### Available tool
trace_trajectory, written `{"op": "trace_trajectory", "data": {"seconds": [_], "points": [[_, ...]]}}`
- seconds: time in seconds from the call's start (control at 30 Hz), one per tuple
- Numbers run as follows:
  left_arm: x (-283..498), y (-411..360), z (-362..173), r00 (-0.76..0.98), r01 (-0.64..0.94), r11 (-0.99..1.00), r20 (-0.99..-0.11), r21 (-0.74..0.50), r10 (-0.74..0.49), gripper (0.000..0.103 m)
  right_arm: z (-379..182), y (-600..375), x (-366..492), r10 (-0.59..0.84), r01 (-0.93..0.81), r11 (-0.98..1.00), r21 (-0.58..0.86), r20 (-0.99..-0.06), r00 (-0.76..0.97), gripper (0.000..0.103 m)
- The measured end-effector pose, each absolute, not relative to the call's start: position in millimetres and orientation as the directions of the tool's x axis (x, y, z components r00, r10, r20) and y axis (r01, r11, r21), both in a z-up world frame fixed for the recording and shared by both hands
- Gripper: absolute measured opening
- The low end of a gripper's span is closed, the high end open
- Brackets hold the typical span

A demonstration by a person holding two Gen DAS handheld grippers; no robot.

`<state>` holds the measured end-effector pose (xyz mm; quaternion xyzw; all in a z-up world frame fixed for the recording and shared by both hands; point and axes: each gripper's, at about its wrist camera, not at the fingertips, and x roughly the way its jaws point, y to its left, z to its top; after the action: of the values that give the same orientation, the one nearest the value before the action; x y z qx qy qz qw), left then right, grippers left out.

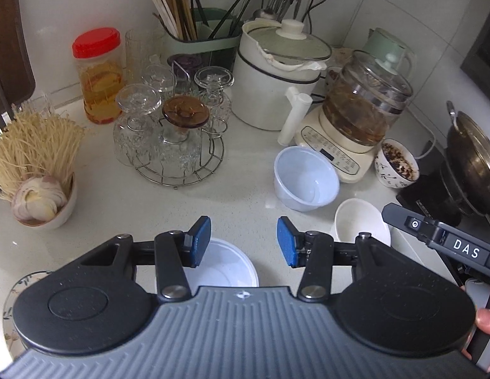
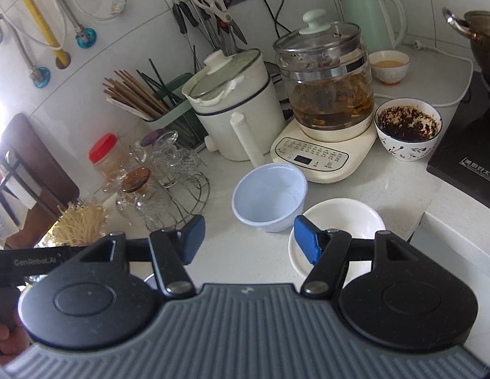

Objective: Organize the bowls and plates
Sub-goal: 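Move both open tools to the second white plastic bowl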

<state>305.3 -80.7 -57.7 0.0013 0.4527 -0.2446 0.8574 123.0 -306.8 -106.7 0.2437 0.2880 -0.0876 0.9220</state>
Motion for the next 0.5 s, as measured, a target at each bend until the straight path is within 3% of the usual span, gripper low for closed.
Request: {"op": "trace_trajectory", "data": {"seconds": [0.5], "points": [[364.9,-119.4,-109.9,0.389,0.318,0.896,-0.819,-0.31,-0.422,0.052,-139.2,-361.1,185.0,0.056,0.282,0.869,0.407,-0.647,0.761,0.066]]}}
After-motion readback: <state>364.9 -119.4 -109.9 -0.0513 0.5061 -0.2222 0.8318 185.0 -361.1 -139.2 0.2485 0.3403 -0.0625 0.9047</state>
